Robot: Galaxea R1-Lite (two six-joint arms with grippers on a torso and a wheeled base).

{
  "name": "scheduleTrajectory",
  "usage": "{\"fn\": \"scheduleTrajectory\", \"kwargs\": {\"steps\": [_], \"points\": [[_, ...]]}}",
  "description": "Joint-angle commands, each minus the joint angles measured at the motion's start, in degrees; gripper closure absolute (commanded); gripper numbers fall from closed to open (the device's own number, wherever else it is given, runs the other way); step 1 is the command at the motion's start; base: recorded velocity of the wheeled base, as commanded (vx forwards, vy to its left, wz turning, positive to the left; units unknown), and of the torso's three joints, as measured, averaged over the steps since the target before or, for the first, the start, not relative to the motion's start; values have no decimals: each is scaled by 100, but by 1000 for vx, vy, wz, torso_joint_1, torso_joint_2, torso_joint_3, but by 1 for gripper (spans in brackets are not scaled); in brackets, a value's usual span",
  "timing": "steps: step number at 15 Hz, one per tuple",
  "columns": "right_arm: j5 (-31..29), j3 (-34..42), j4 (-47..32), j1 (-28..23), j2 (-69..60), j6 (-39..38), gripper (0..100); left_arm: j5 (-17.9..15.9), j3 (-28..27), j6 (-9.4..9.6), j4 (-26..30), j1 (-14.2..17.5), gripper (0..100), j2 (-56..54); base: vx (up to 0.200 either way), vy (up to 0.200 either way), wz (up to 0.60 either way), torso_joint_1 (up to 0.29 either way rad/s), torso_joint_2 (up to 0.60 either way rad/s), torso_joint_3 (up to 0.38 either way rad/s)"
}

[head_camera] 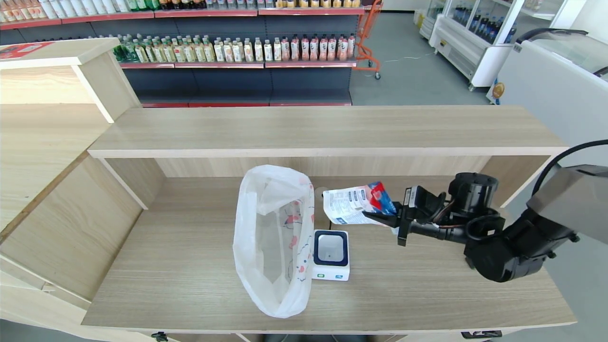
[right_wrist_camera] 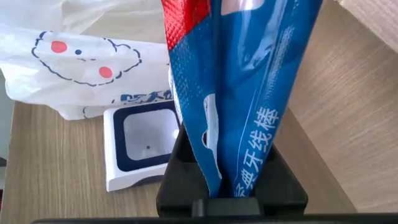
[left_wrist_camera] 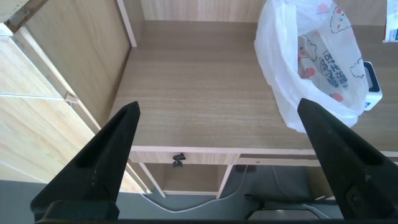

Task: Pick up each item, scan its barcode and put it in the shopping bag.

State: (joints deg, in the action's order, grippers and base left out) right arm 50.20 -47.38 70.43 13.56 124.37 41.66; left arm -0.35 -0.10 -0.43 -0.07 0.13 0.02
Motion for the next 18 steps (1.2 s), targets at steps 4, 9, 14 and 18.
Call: {"fn": "scheduleTrajectory", "kwargs": {"steps": [4, 9, 14, 18], "points": [[218, -52, 129, 68, 791, 589, 100, 0, 1, -1, -1, 4, 0, -2, 0, 0, 0, 0, 0, 0], [605, -333, 208, 182, 1195, 792, 100, 0, 1, -1, -1, 4, 0, -2, 0, 0, 0, 0, 0, 0], [983, -763, 428, 244, 1599, 1029, 100, -9, 1, -1, -1, 4, 0, -2, 0, 0, 0, 0, 0, 0], [1150, -860, 411, 209, 1801, 1328, 100, 0, 1, -1, -1, 4, 0, -2, 0, 0, 0, 0, 0, 0]]}}
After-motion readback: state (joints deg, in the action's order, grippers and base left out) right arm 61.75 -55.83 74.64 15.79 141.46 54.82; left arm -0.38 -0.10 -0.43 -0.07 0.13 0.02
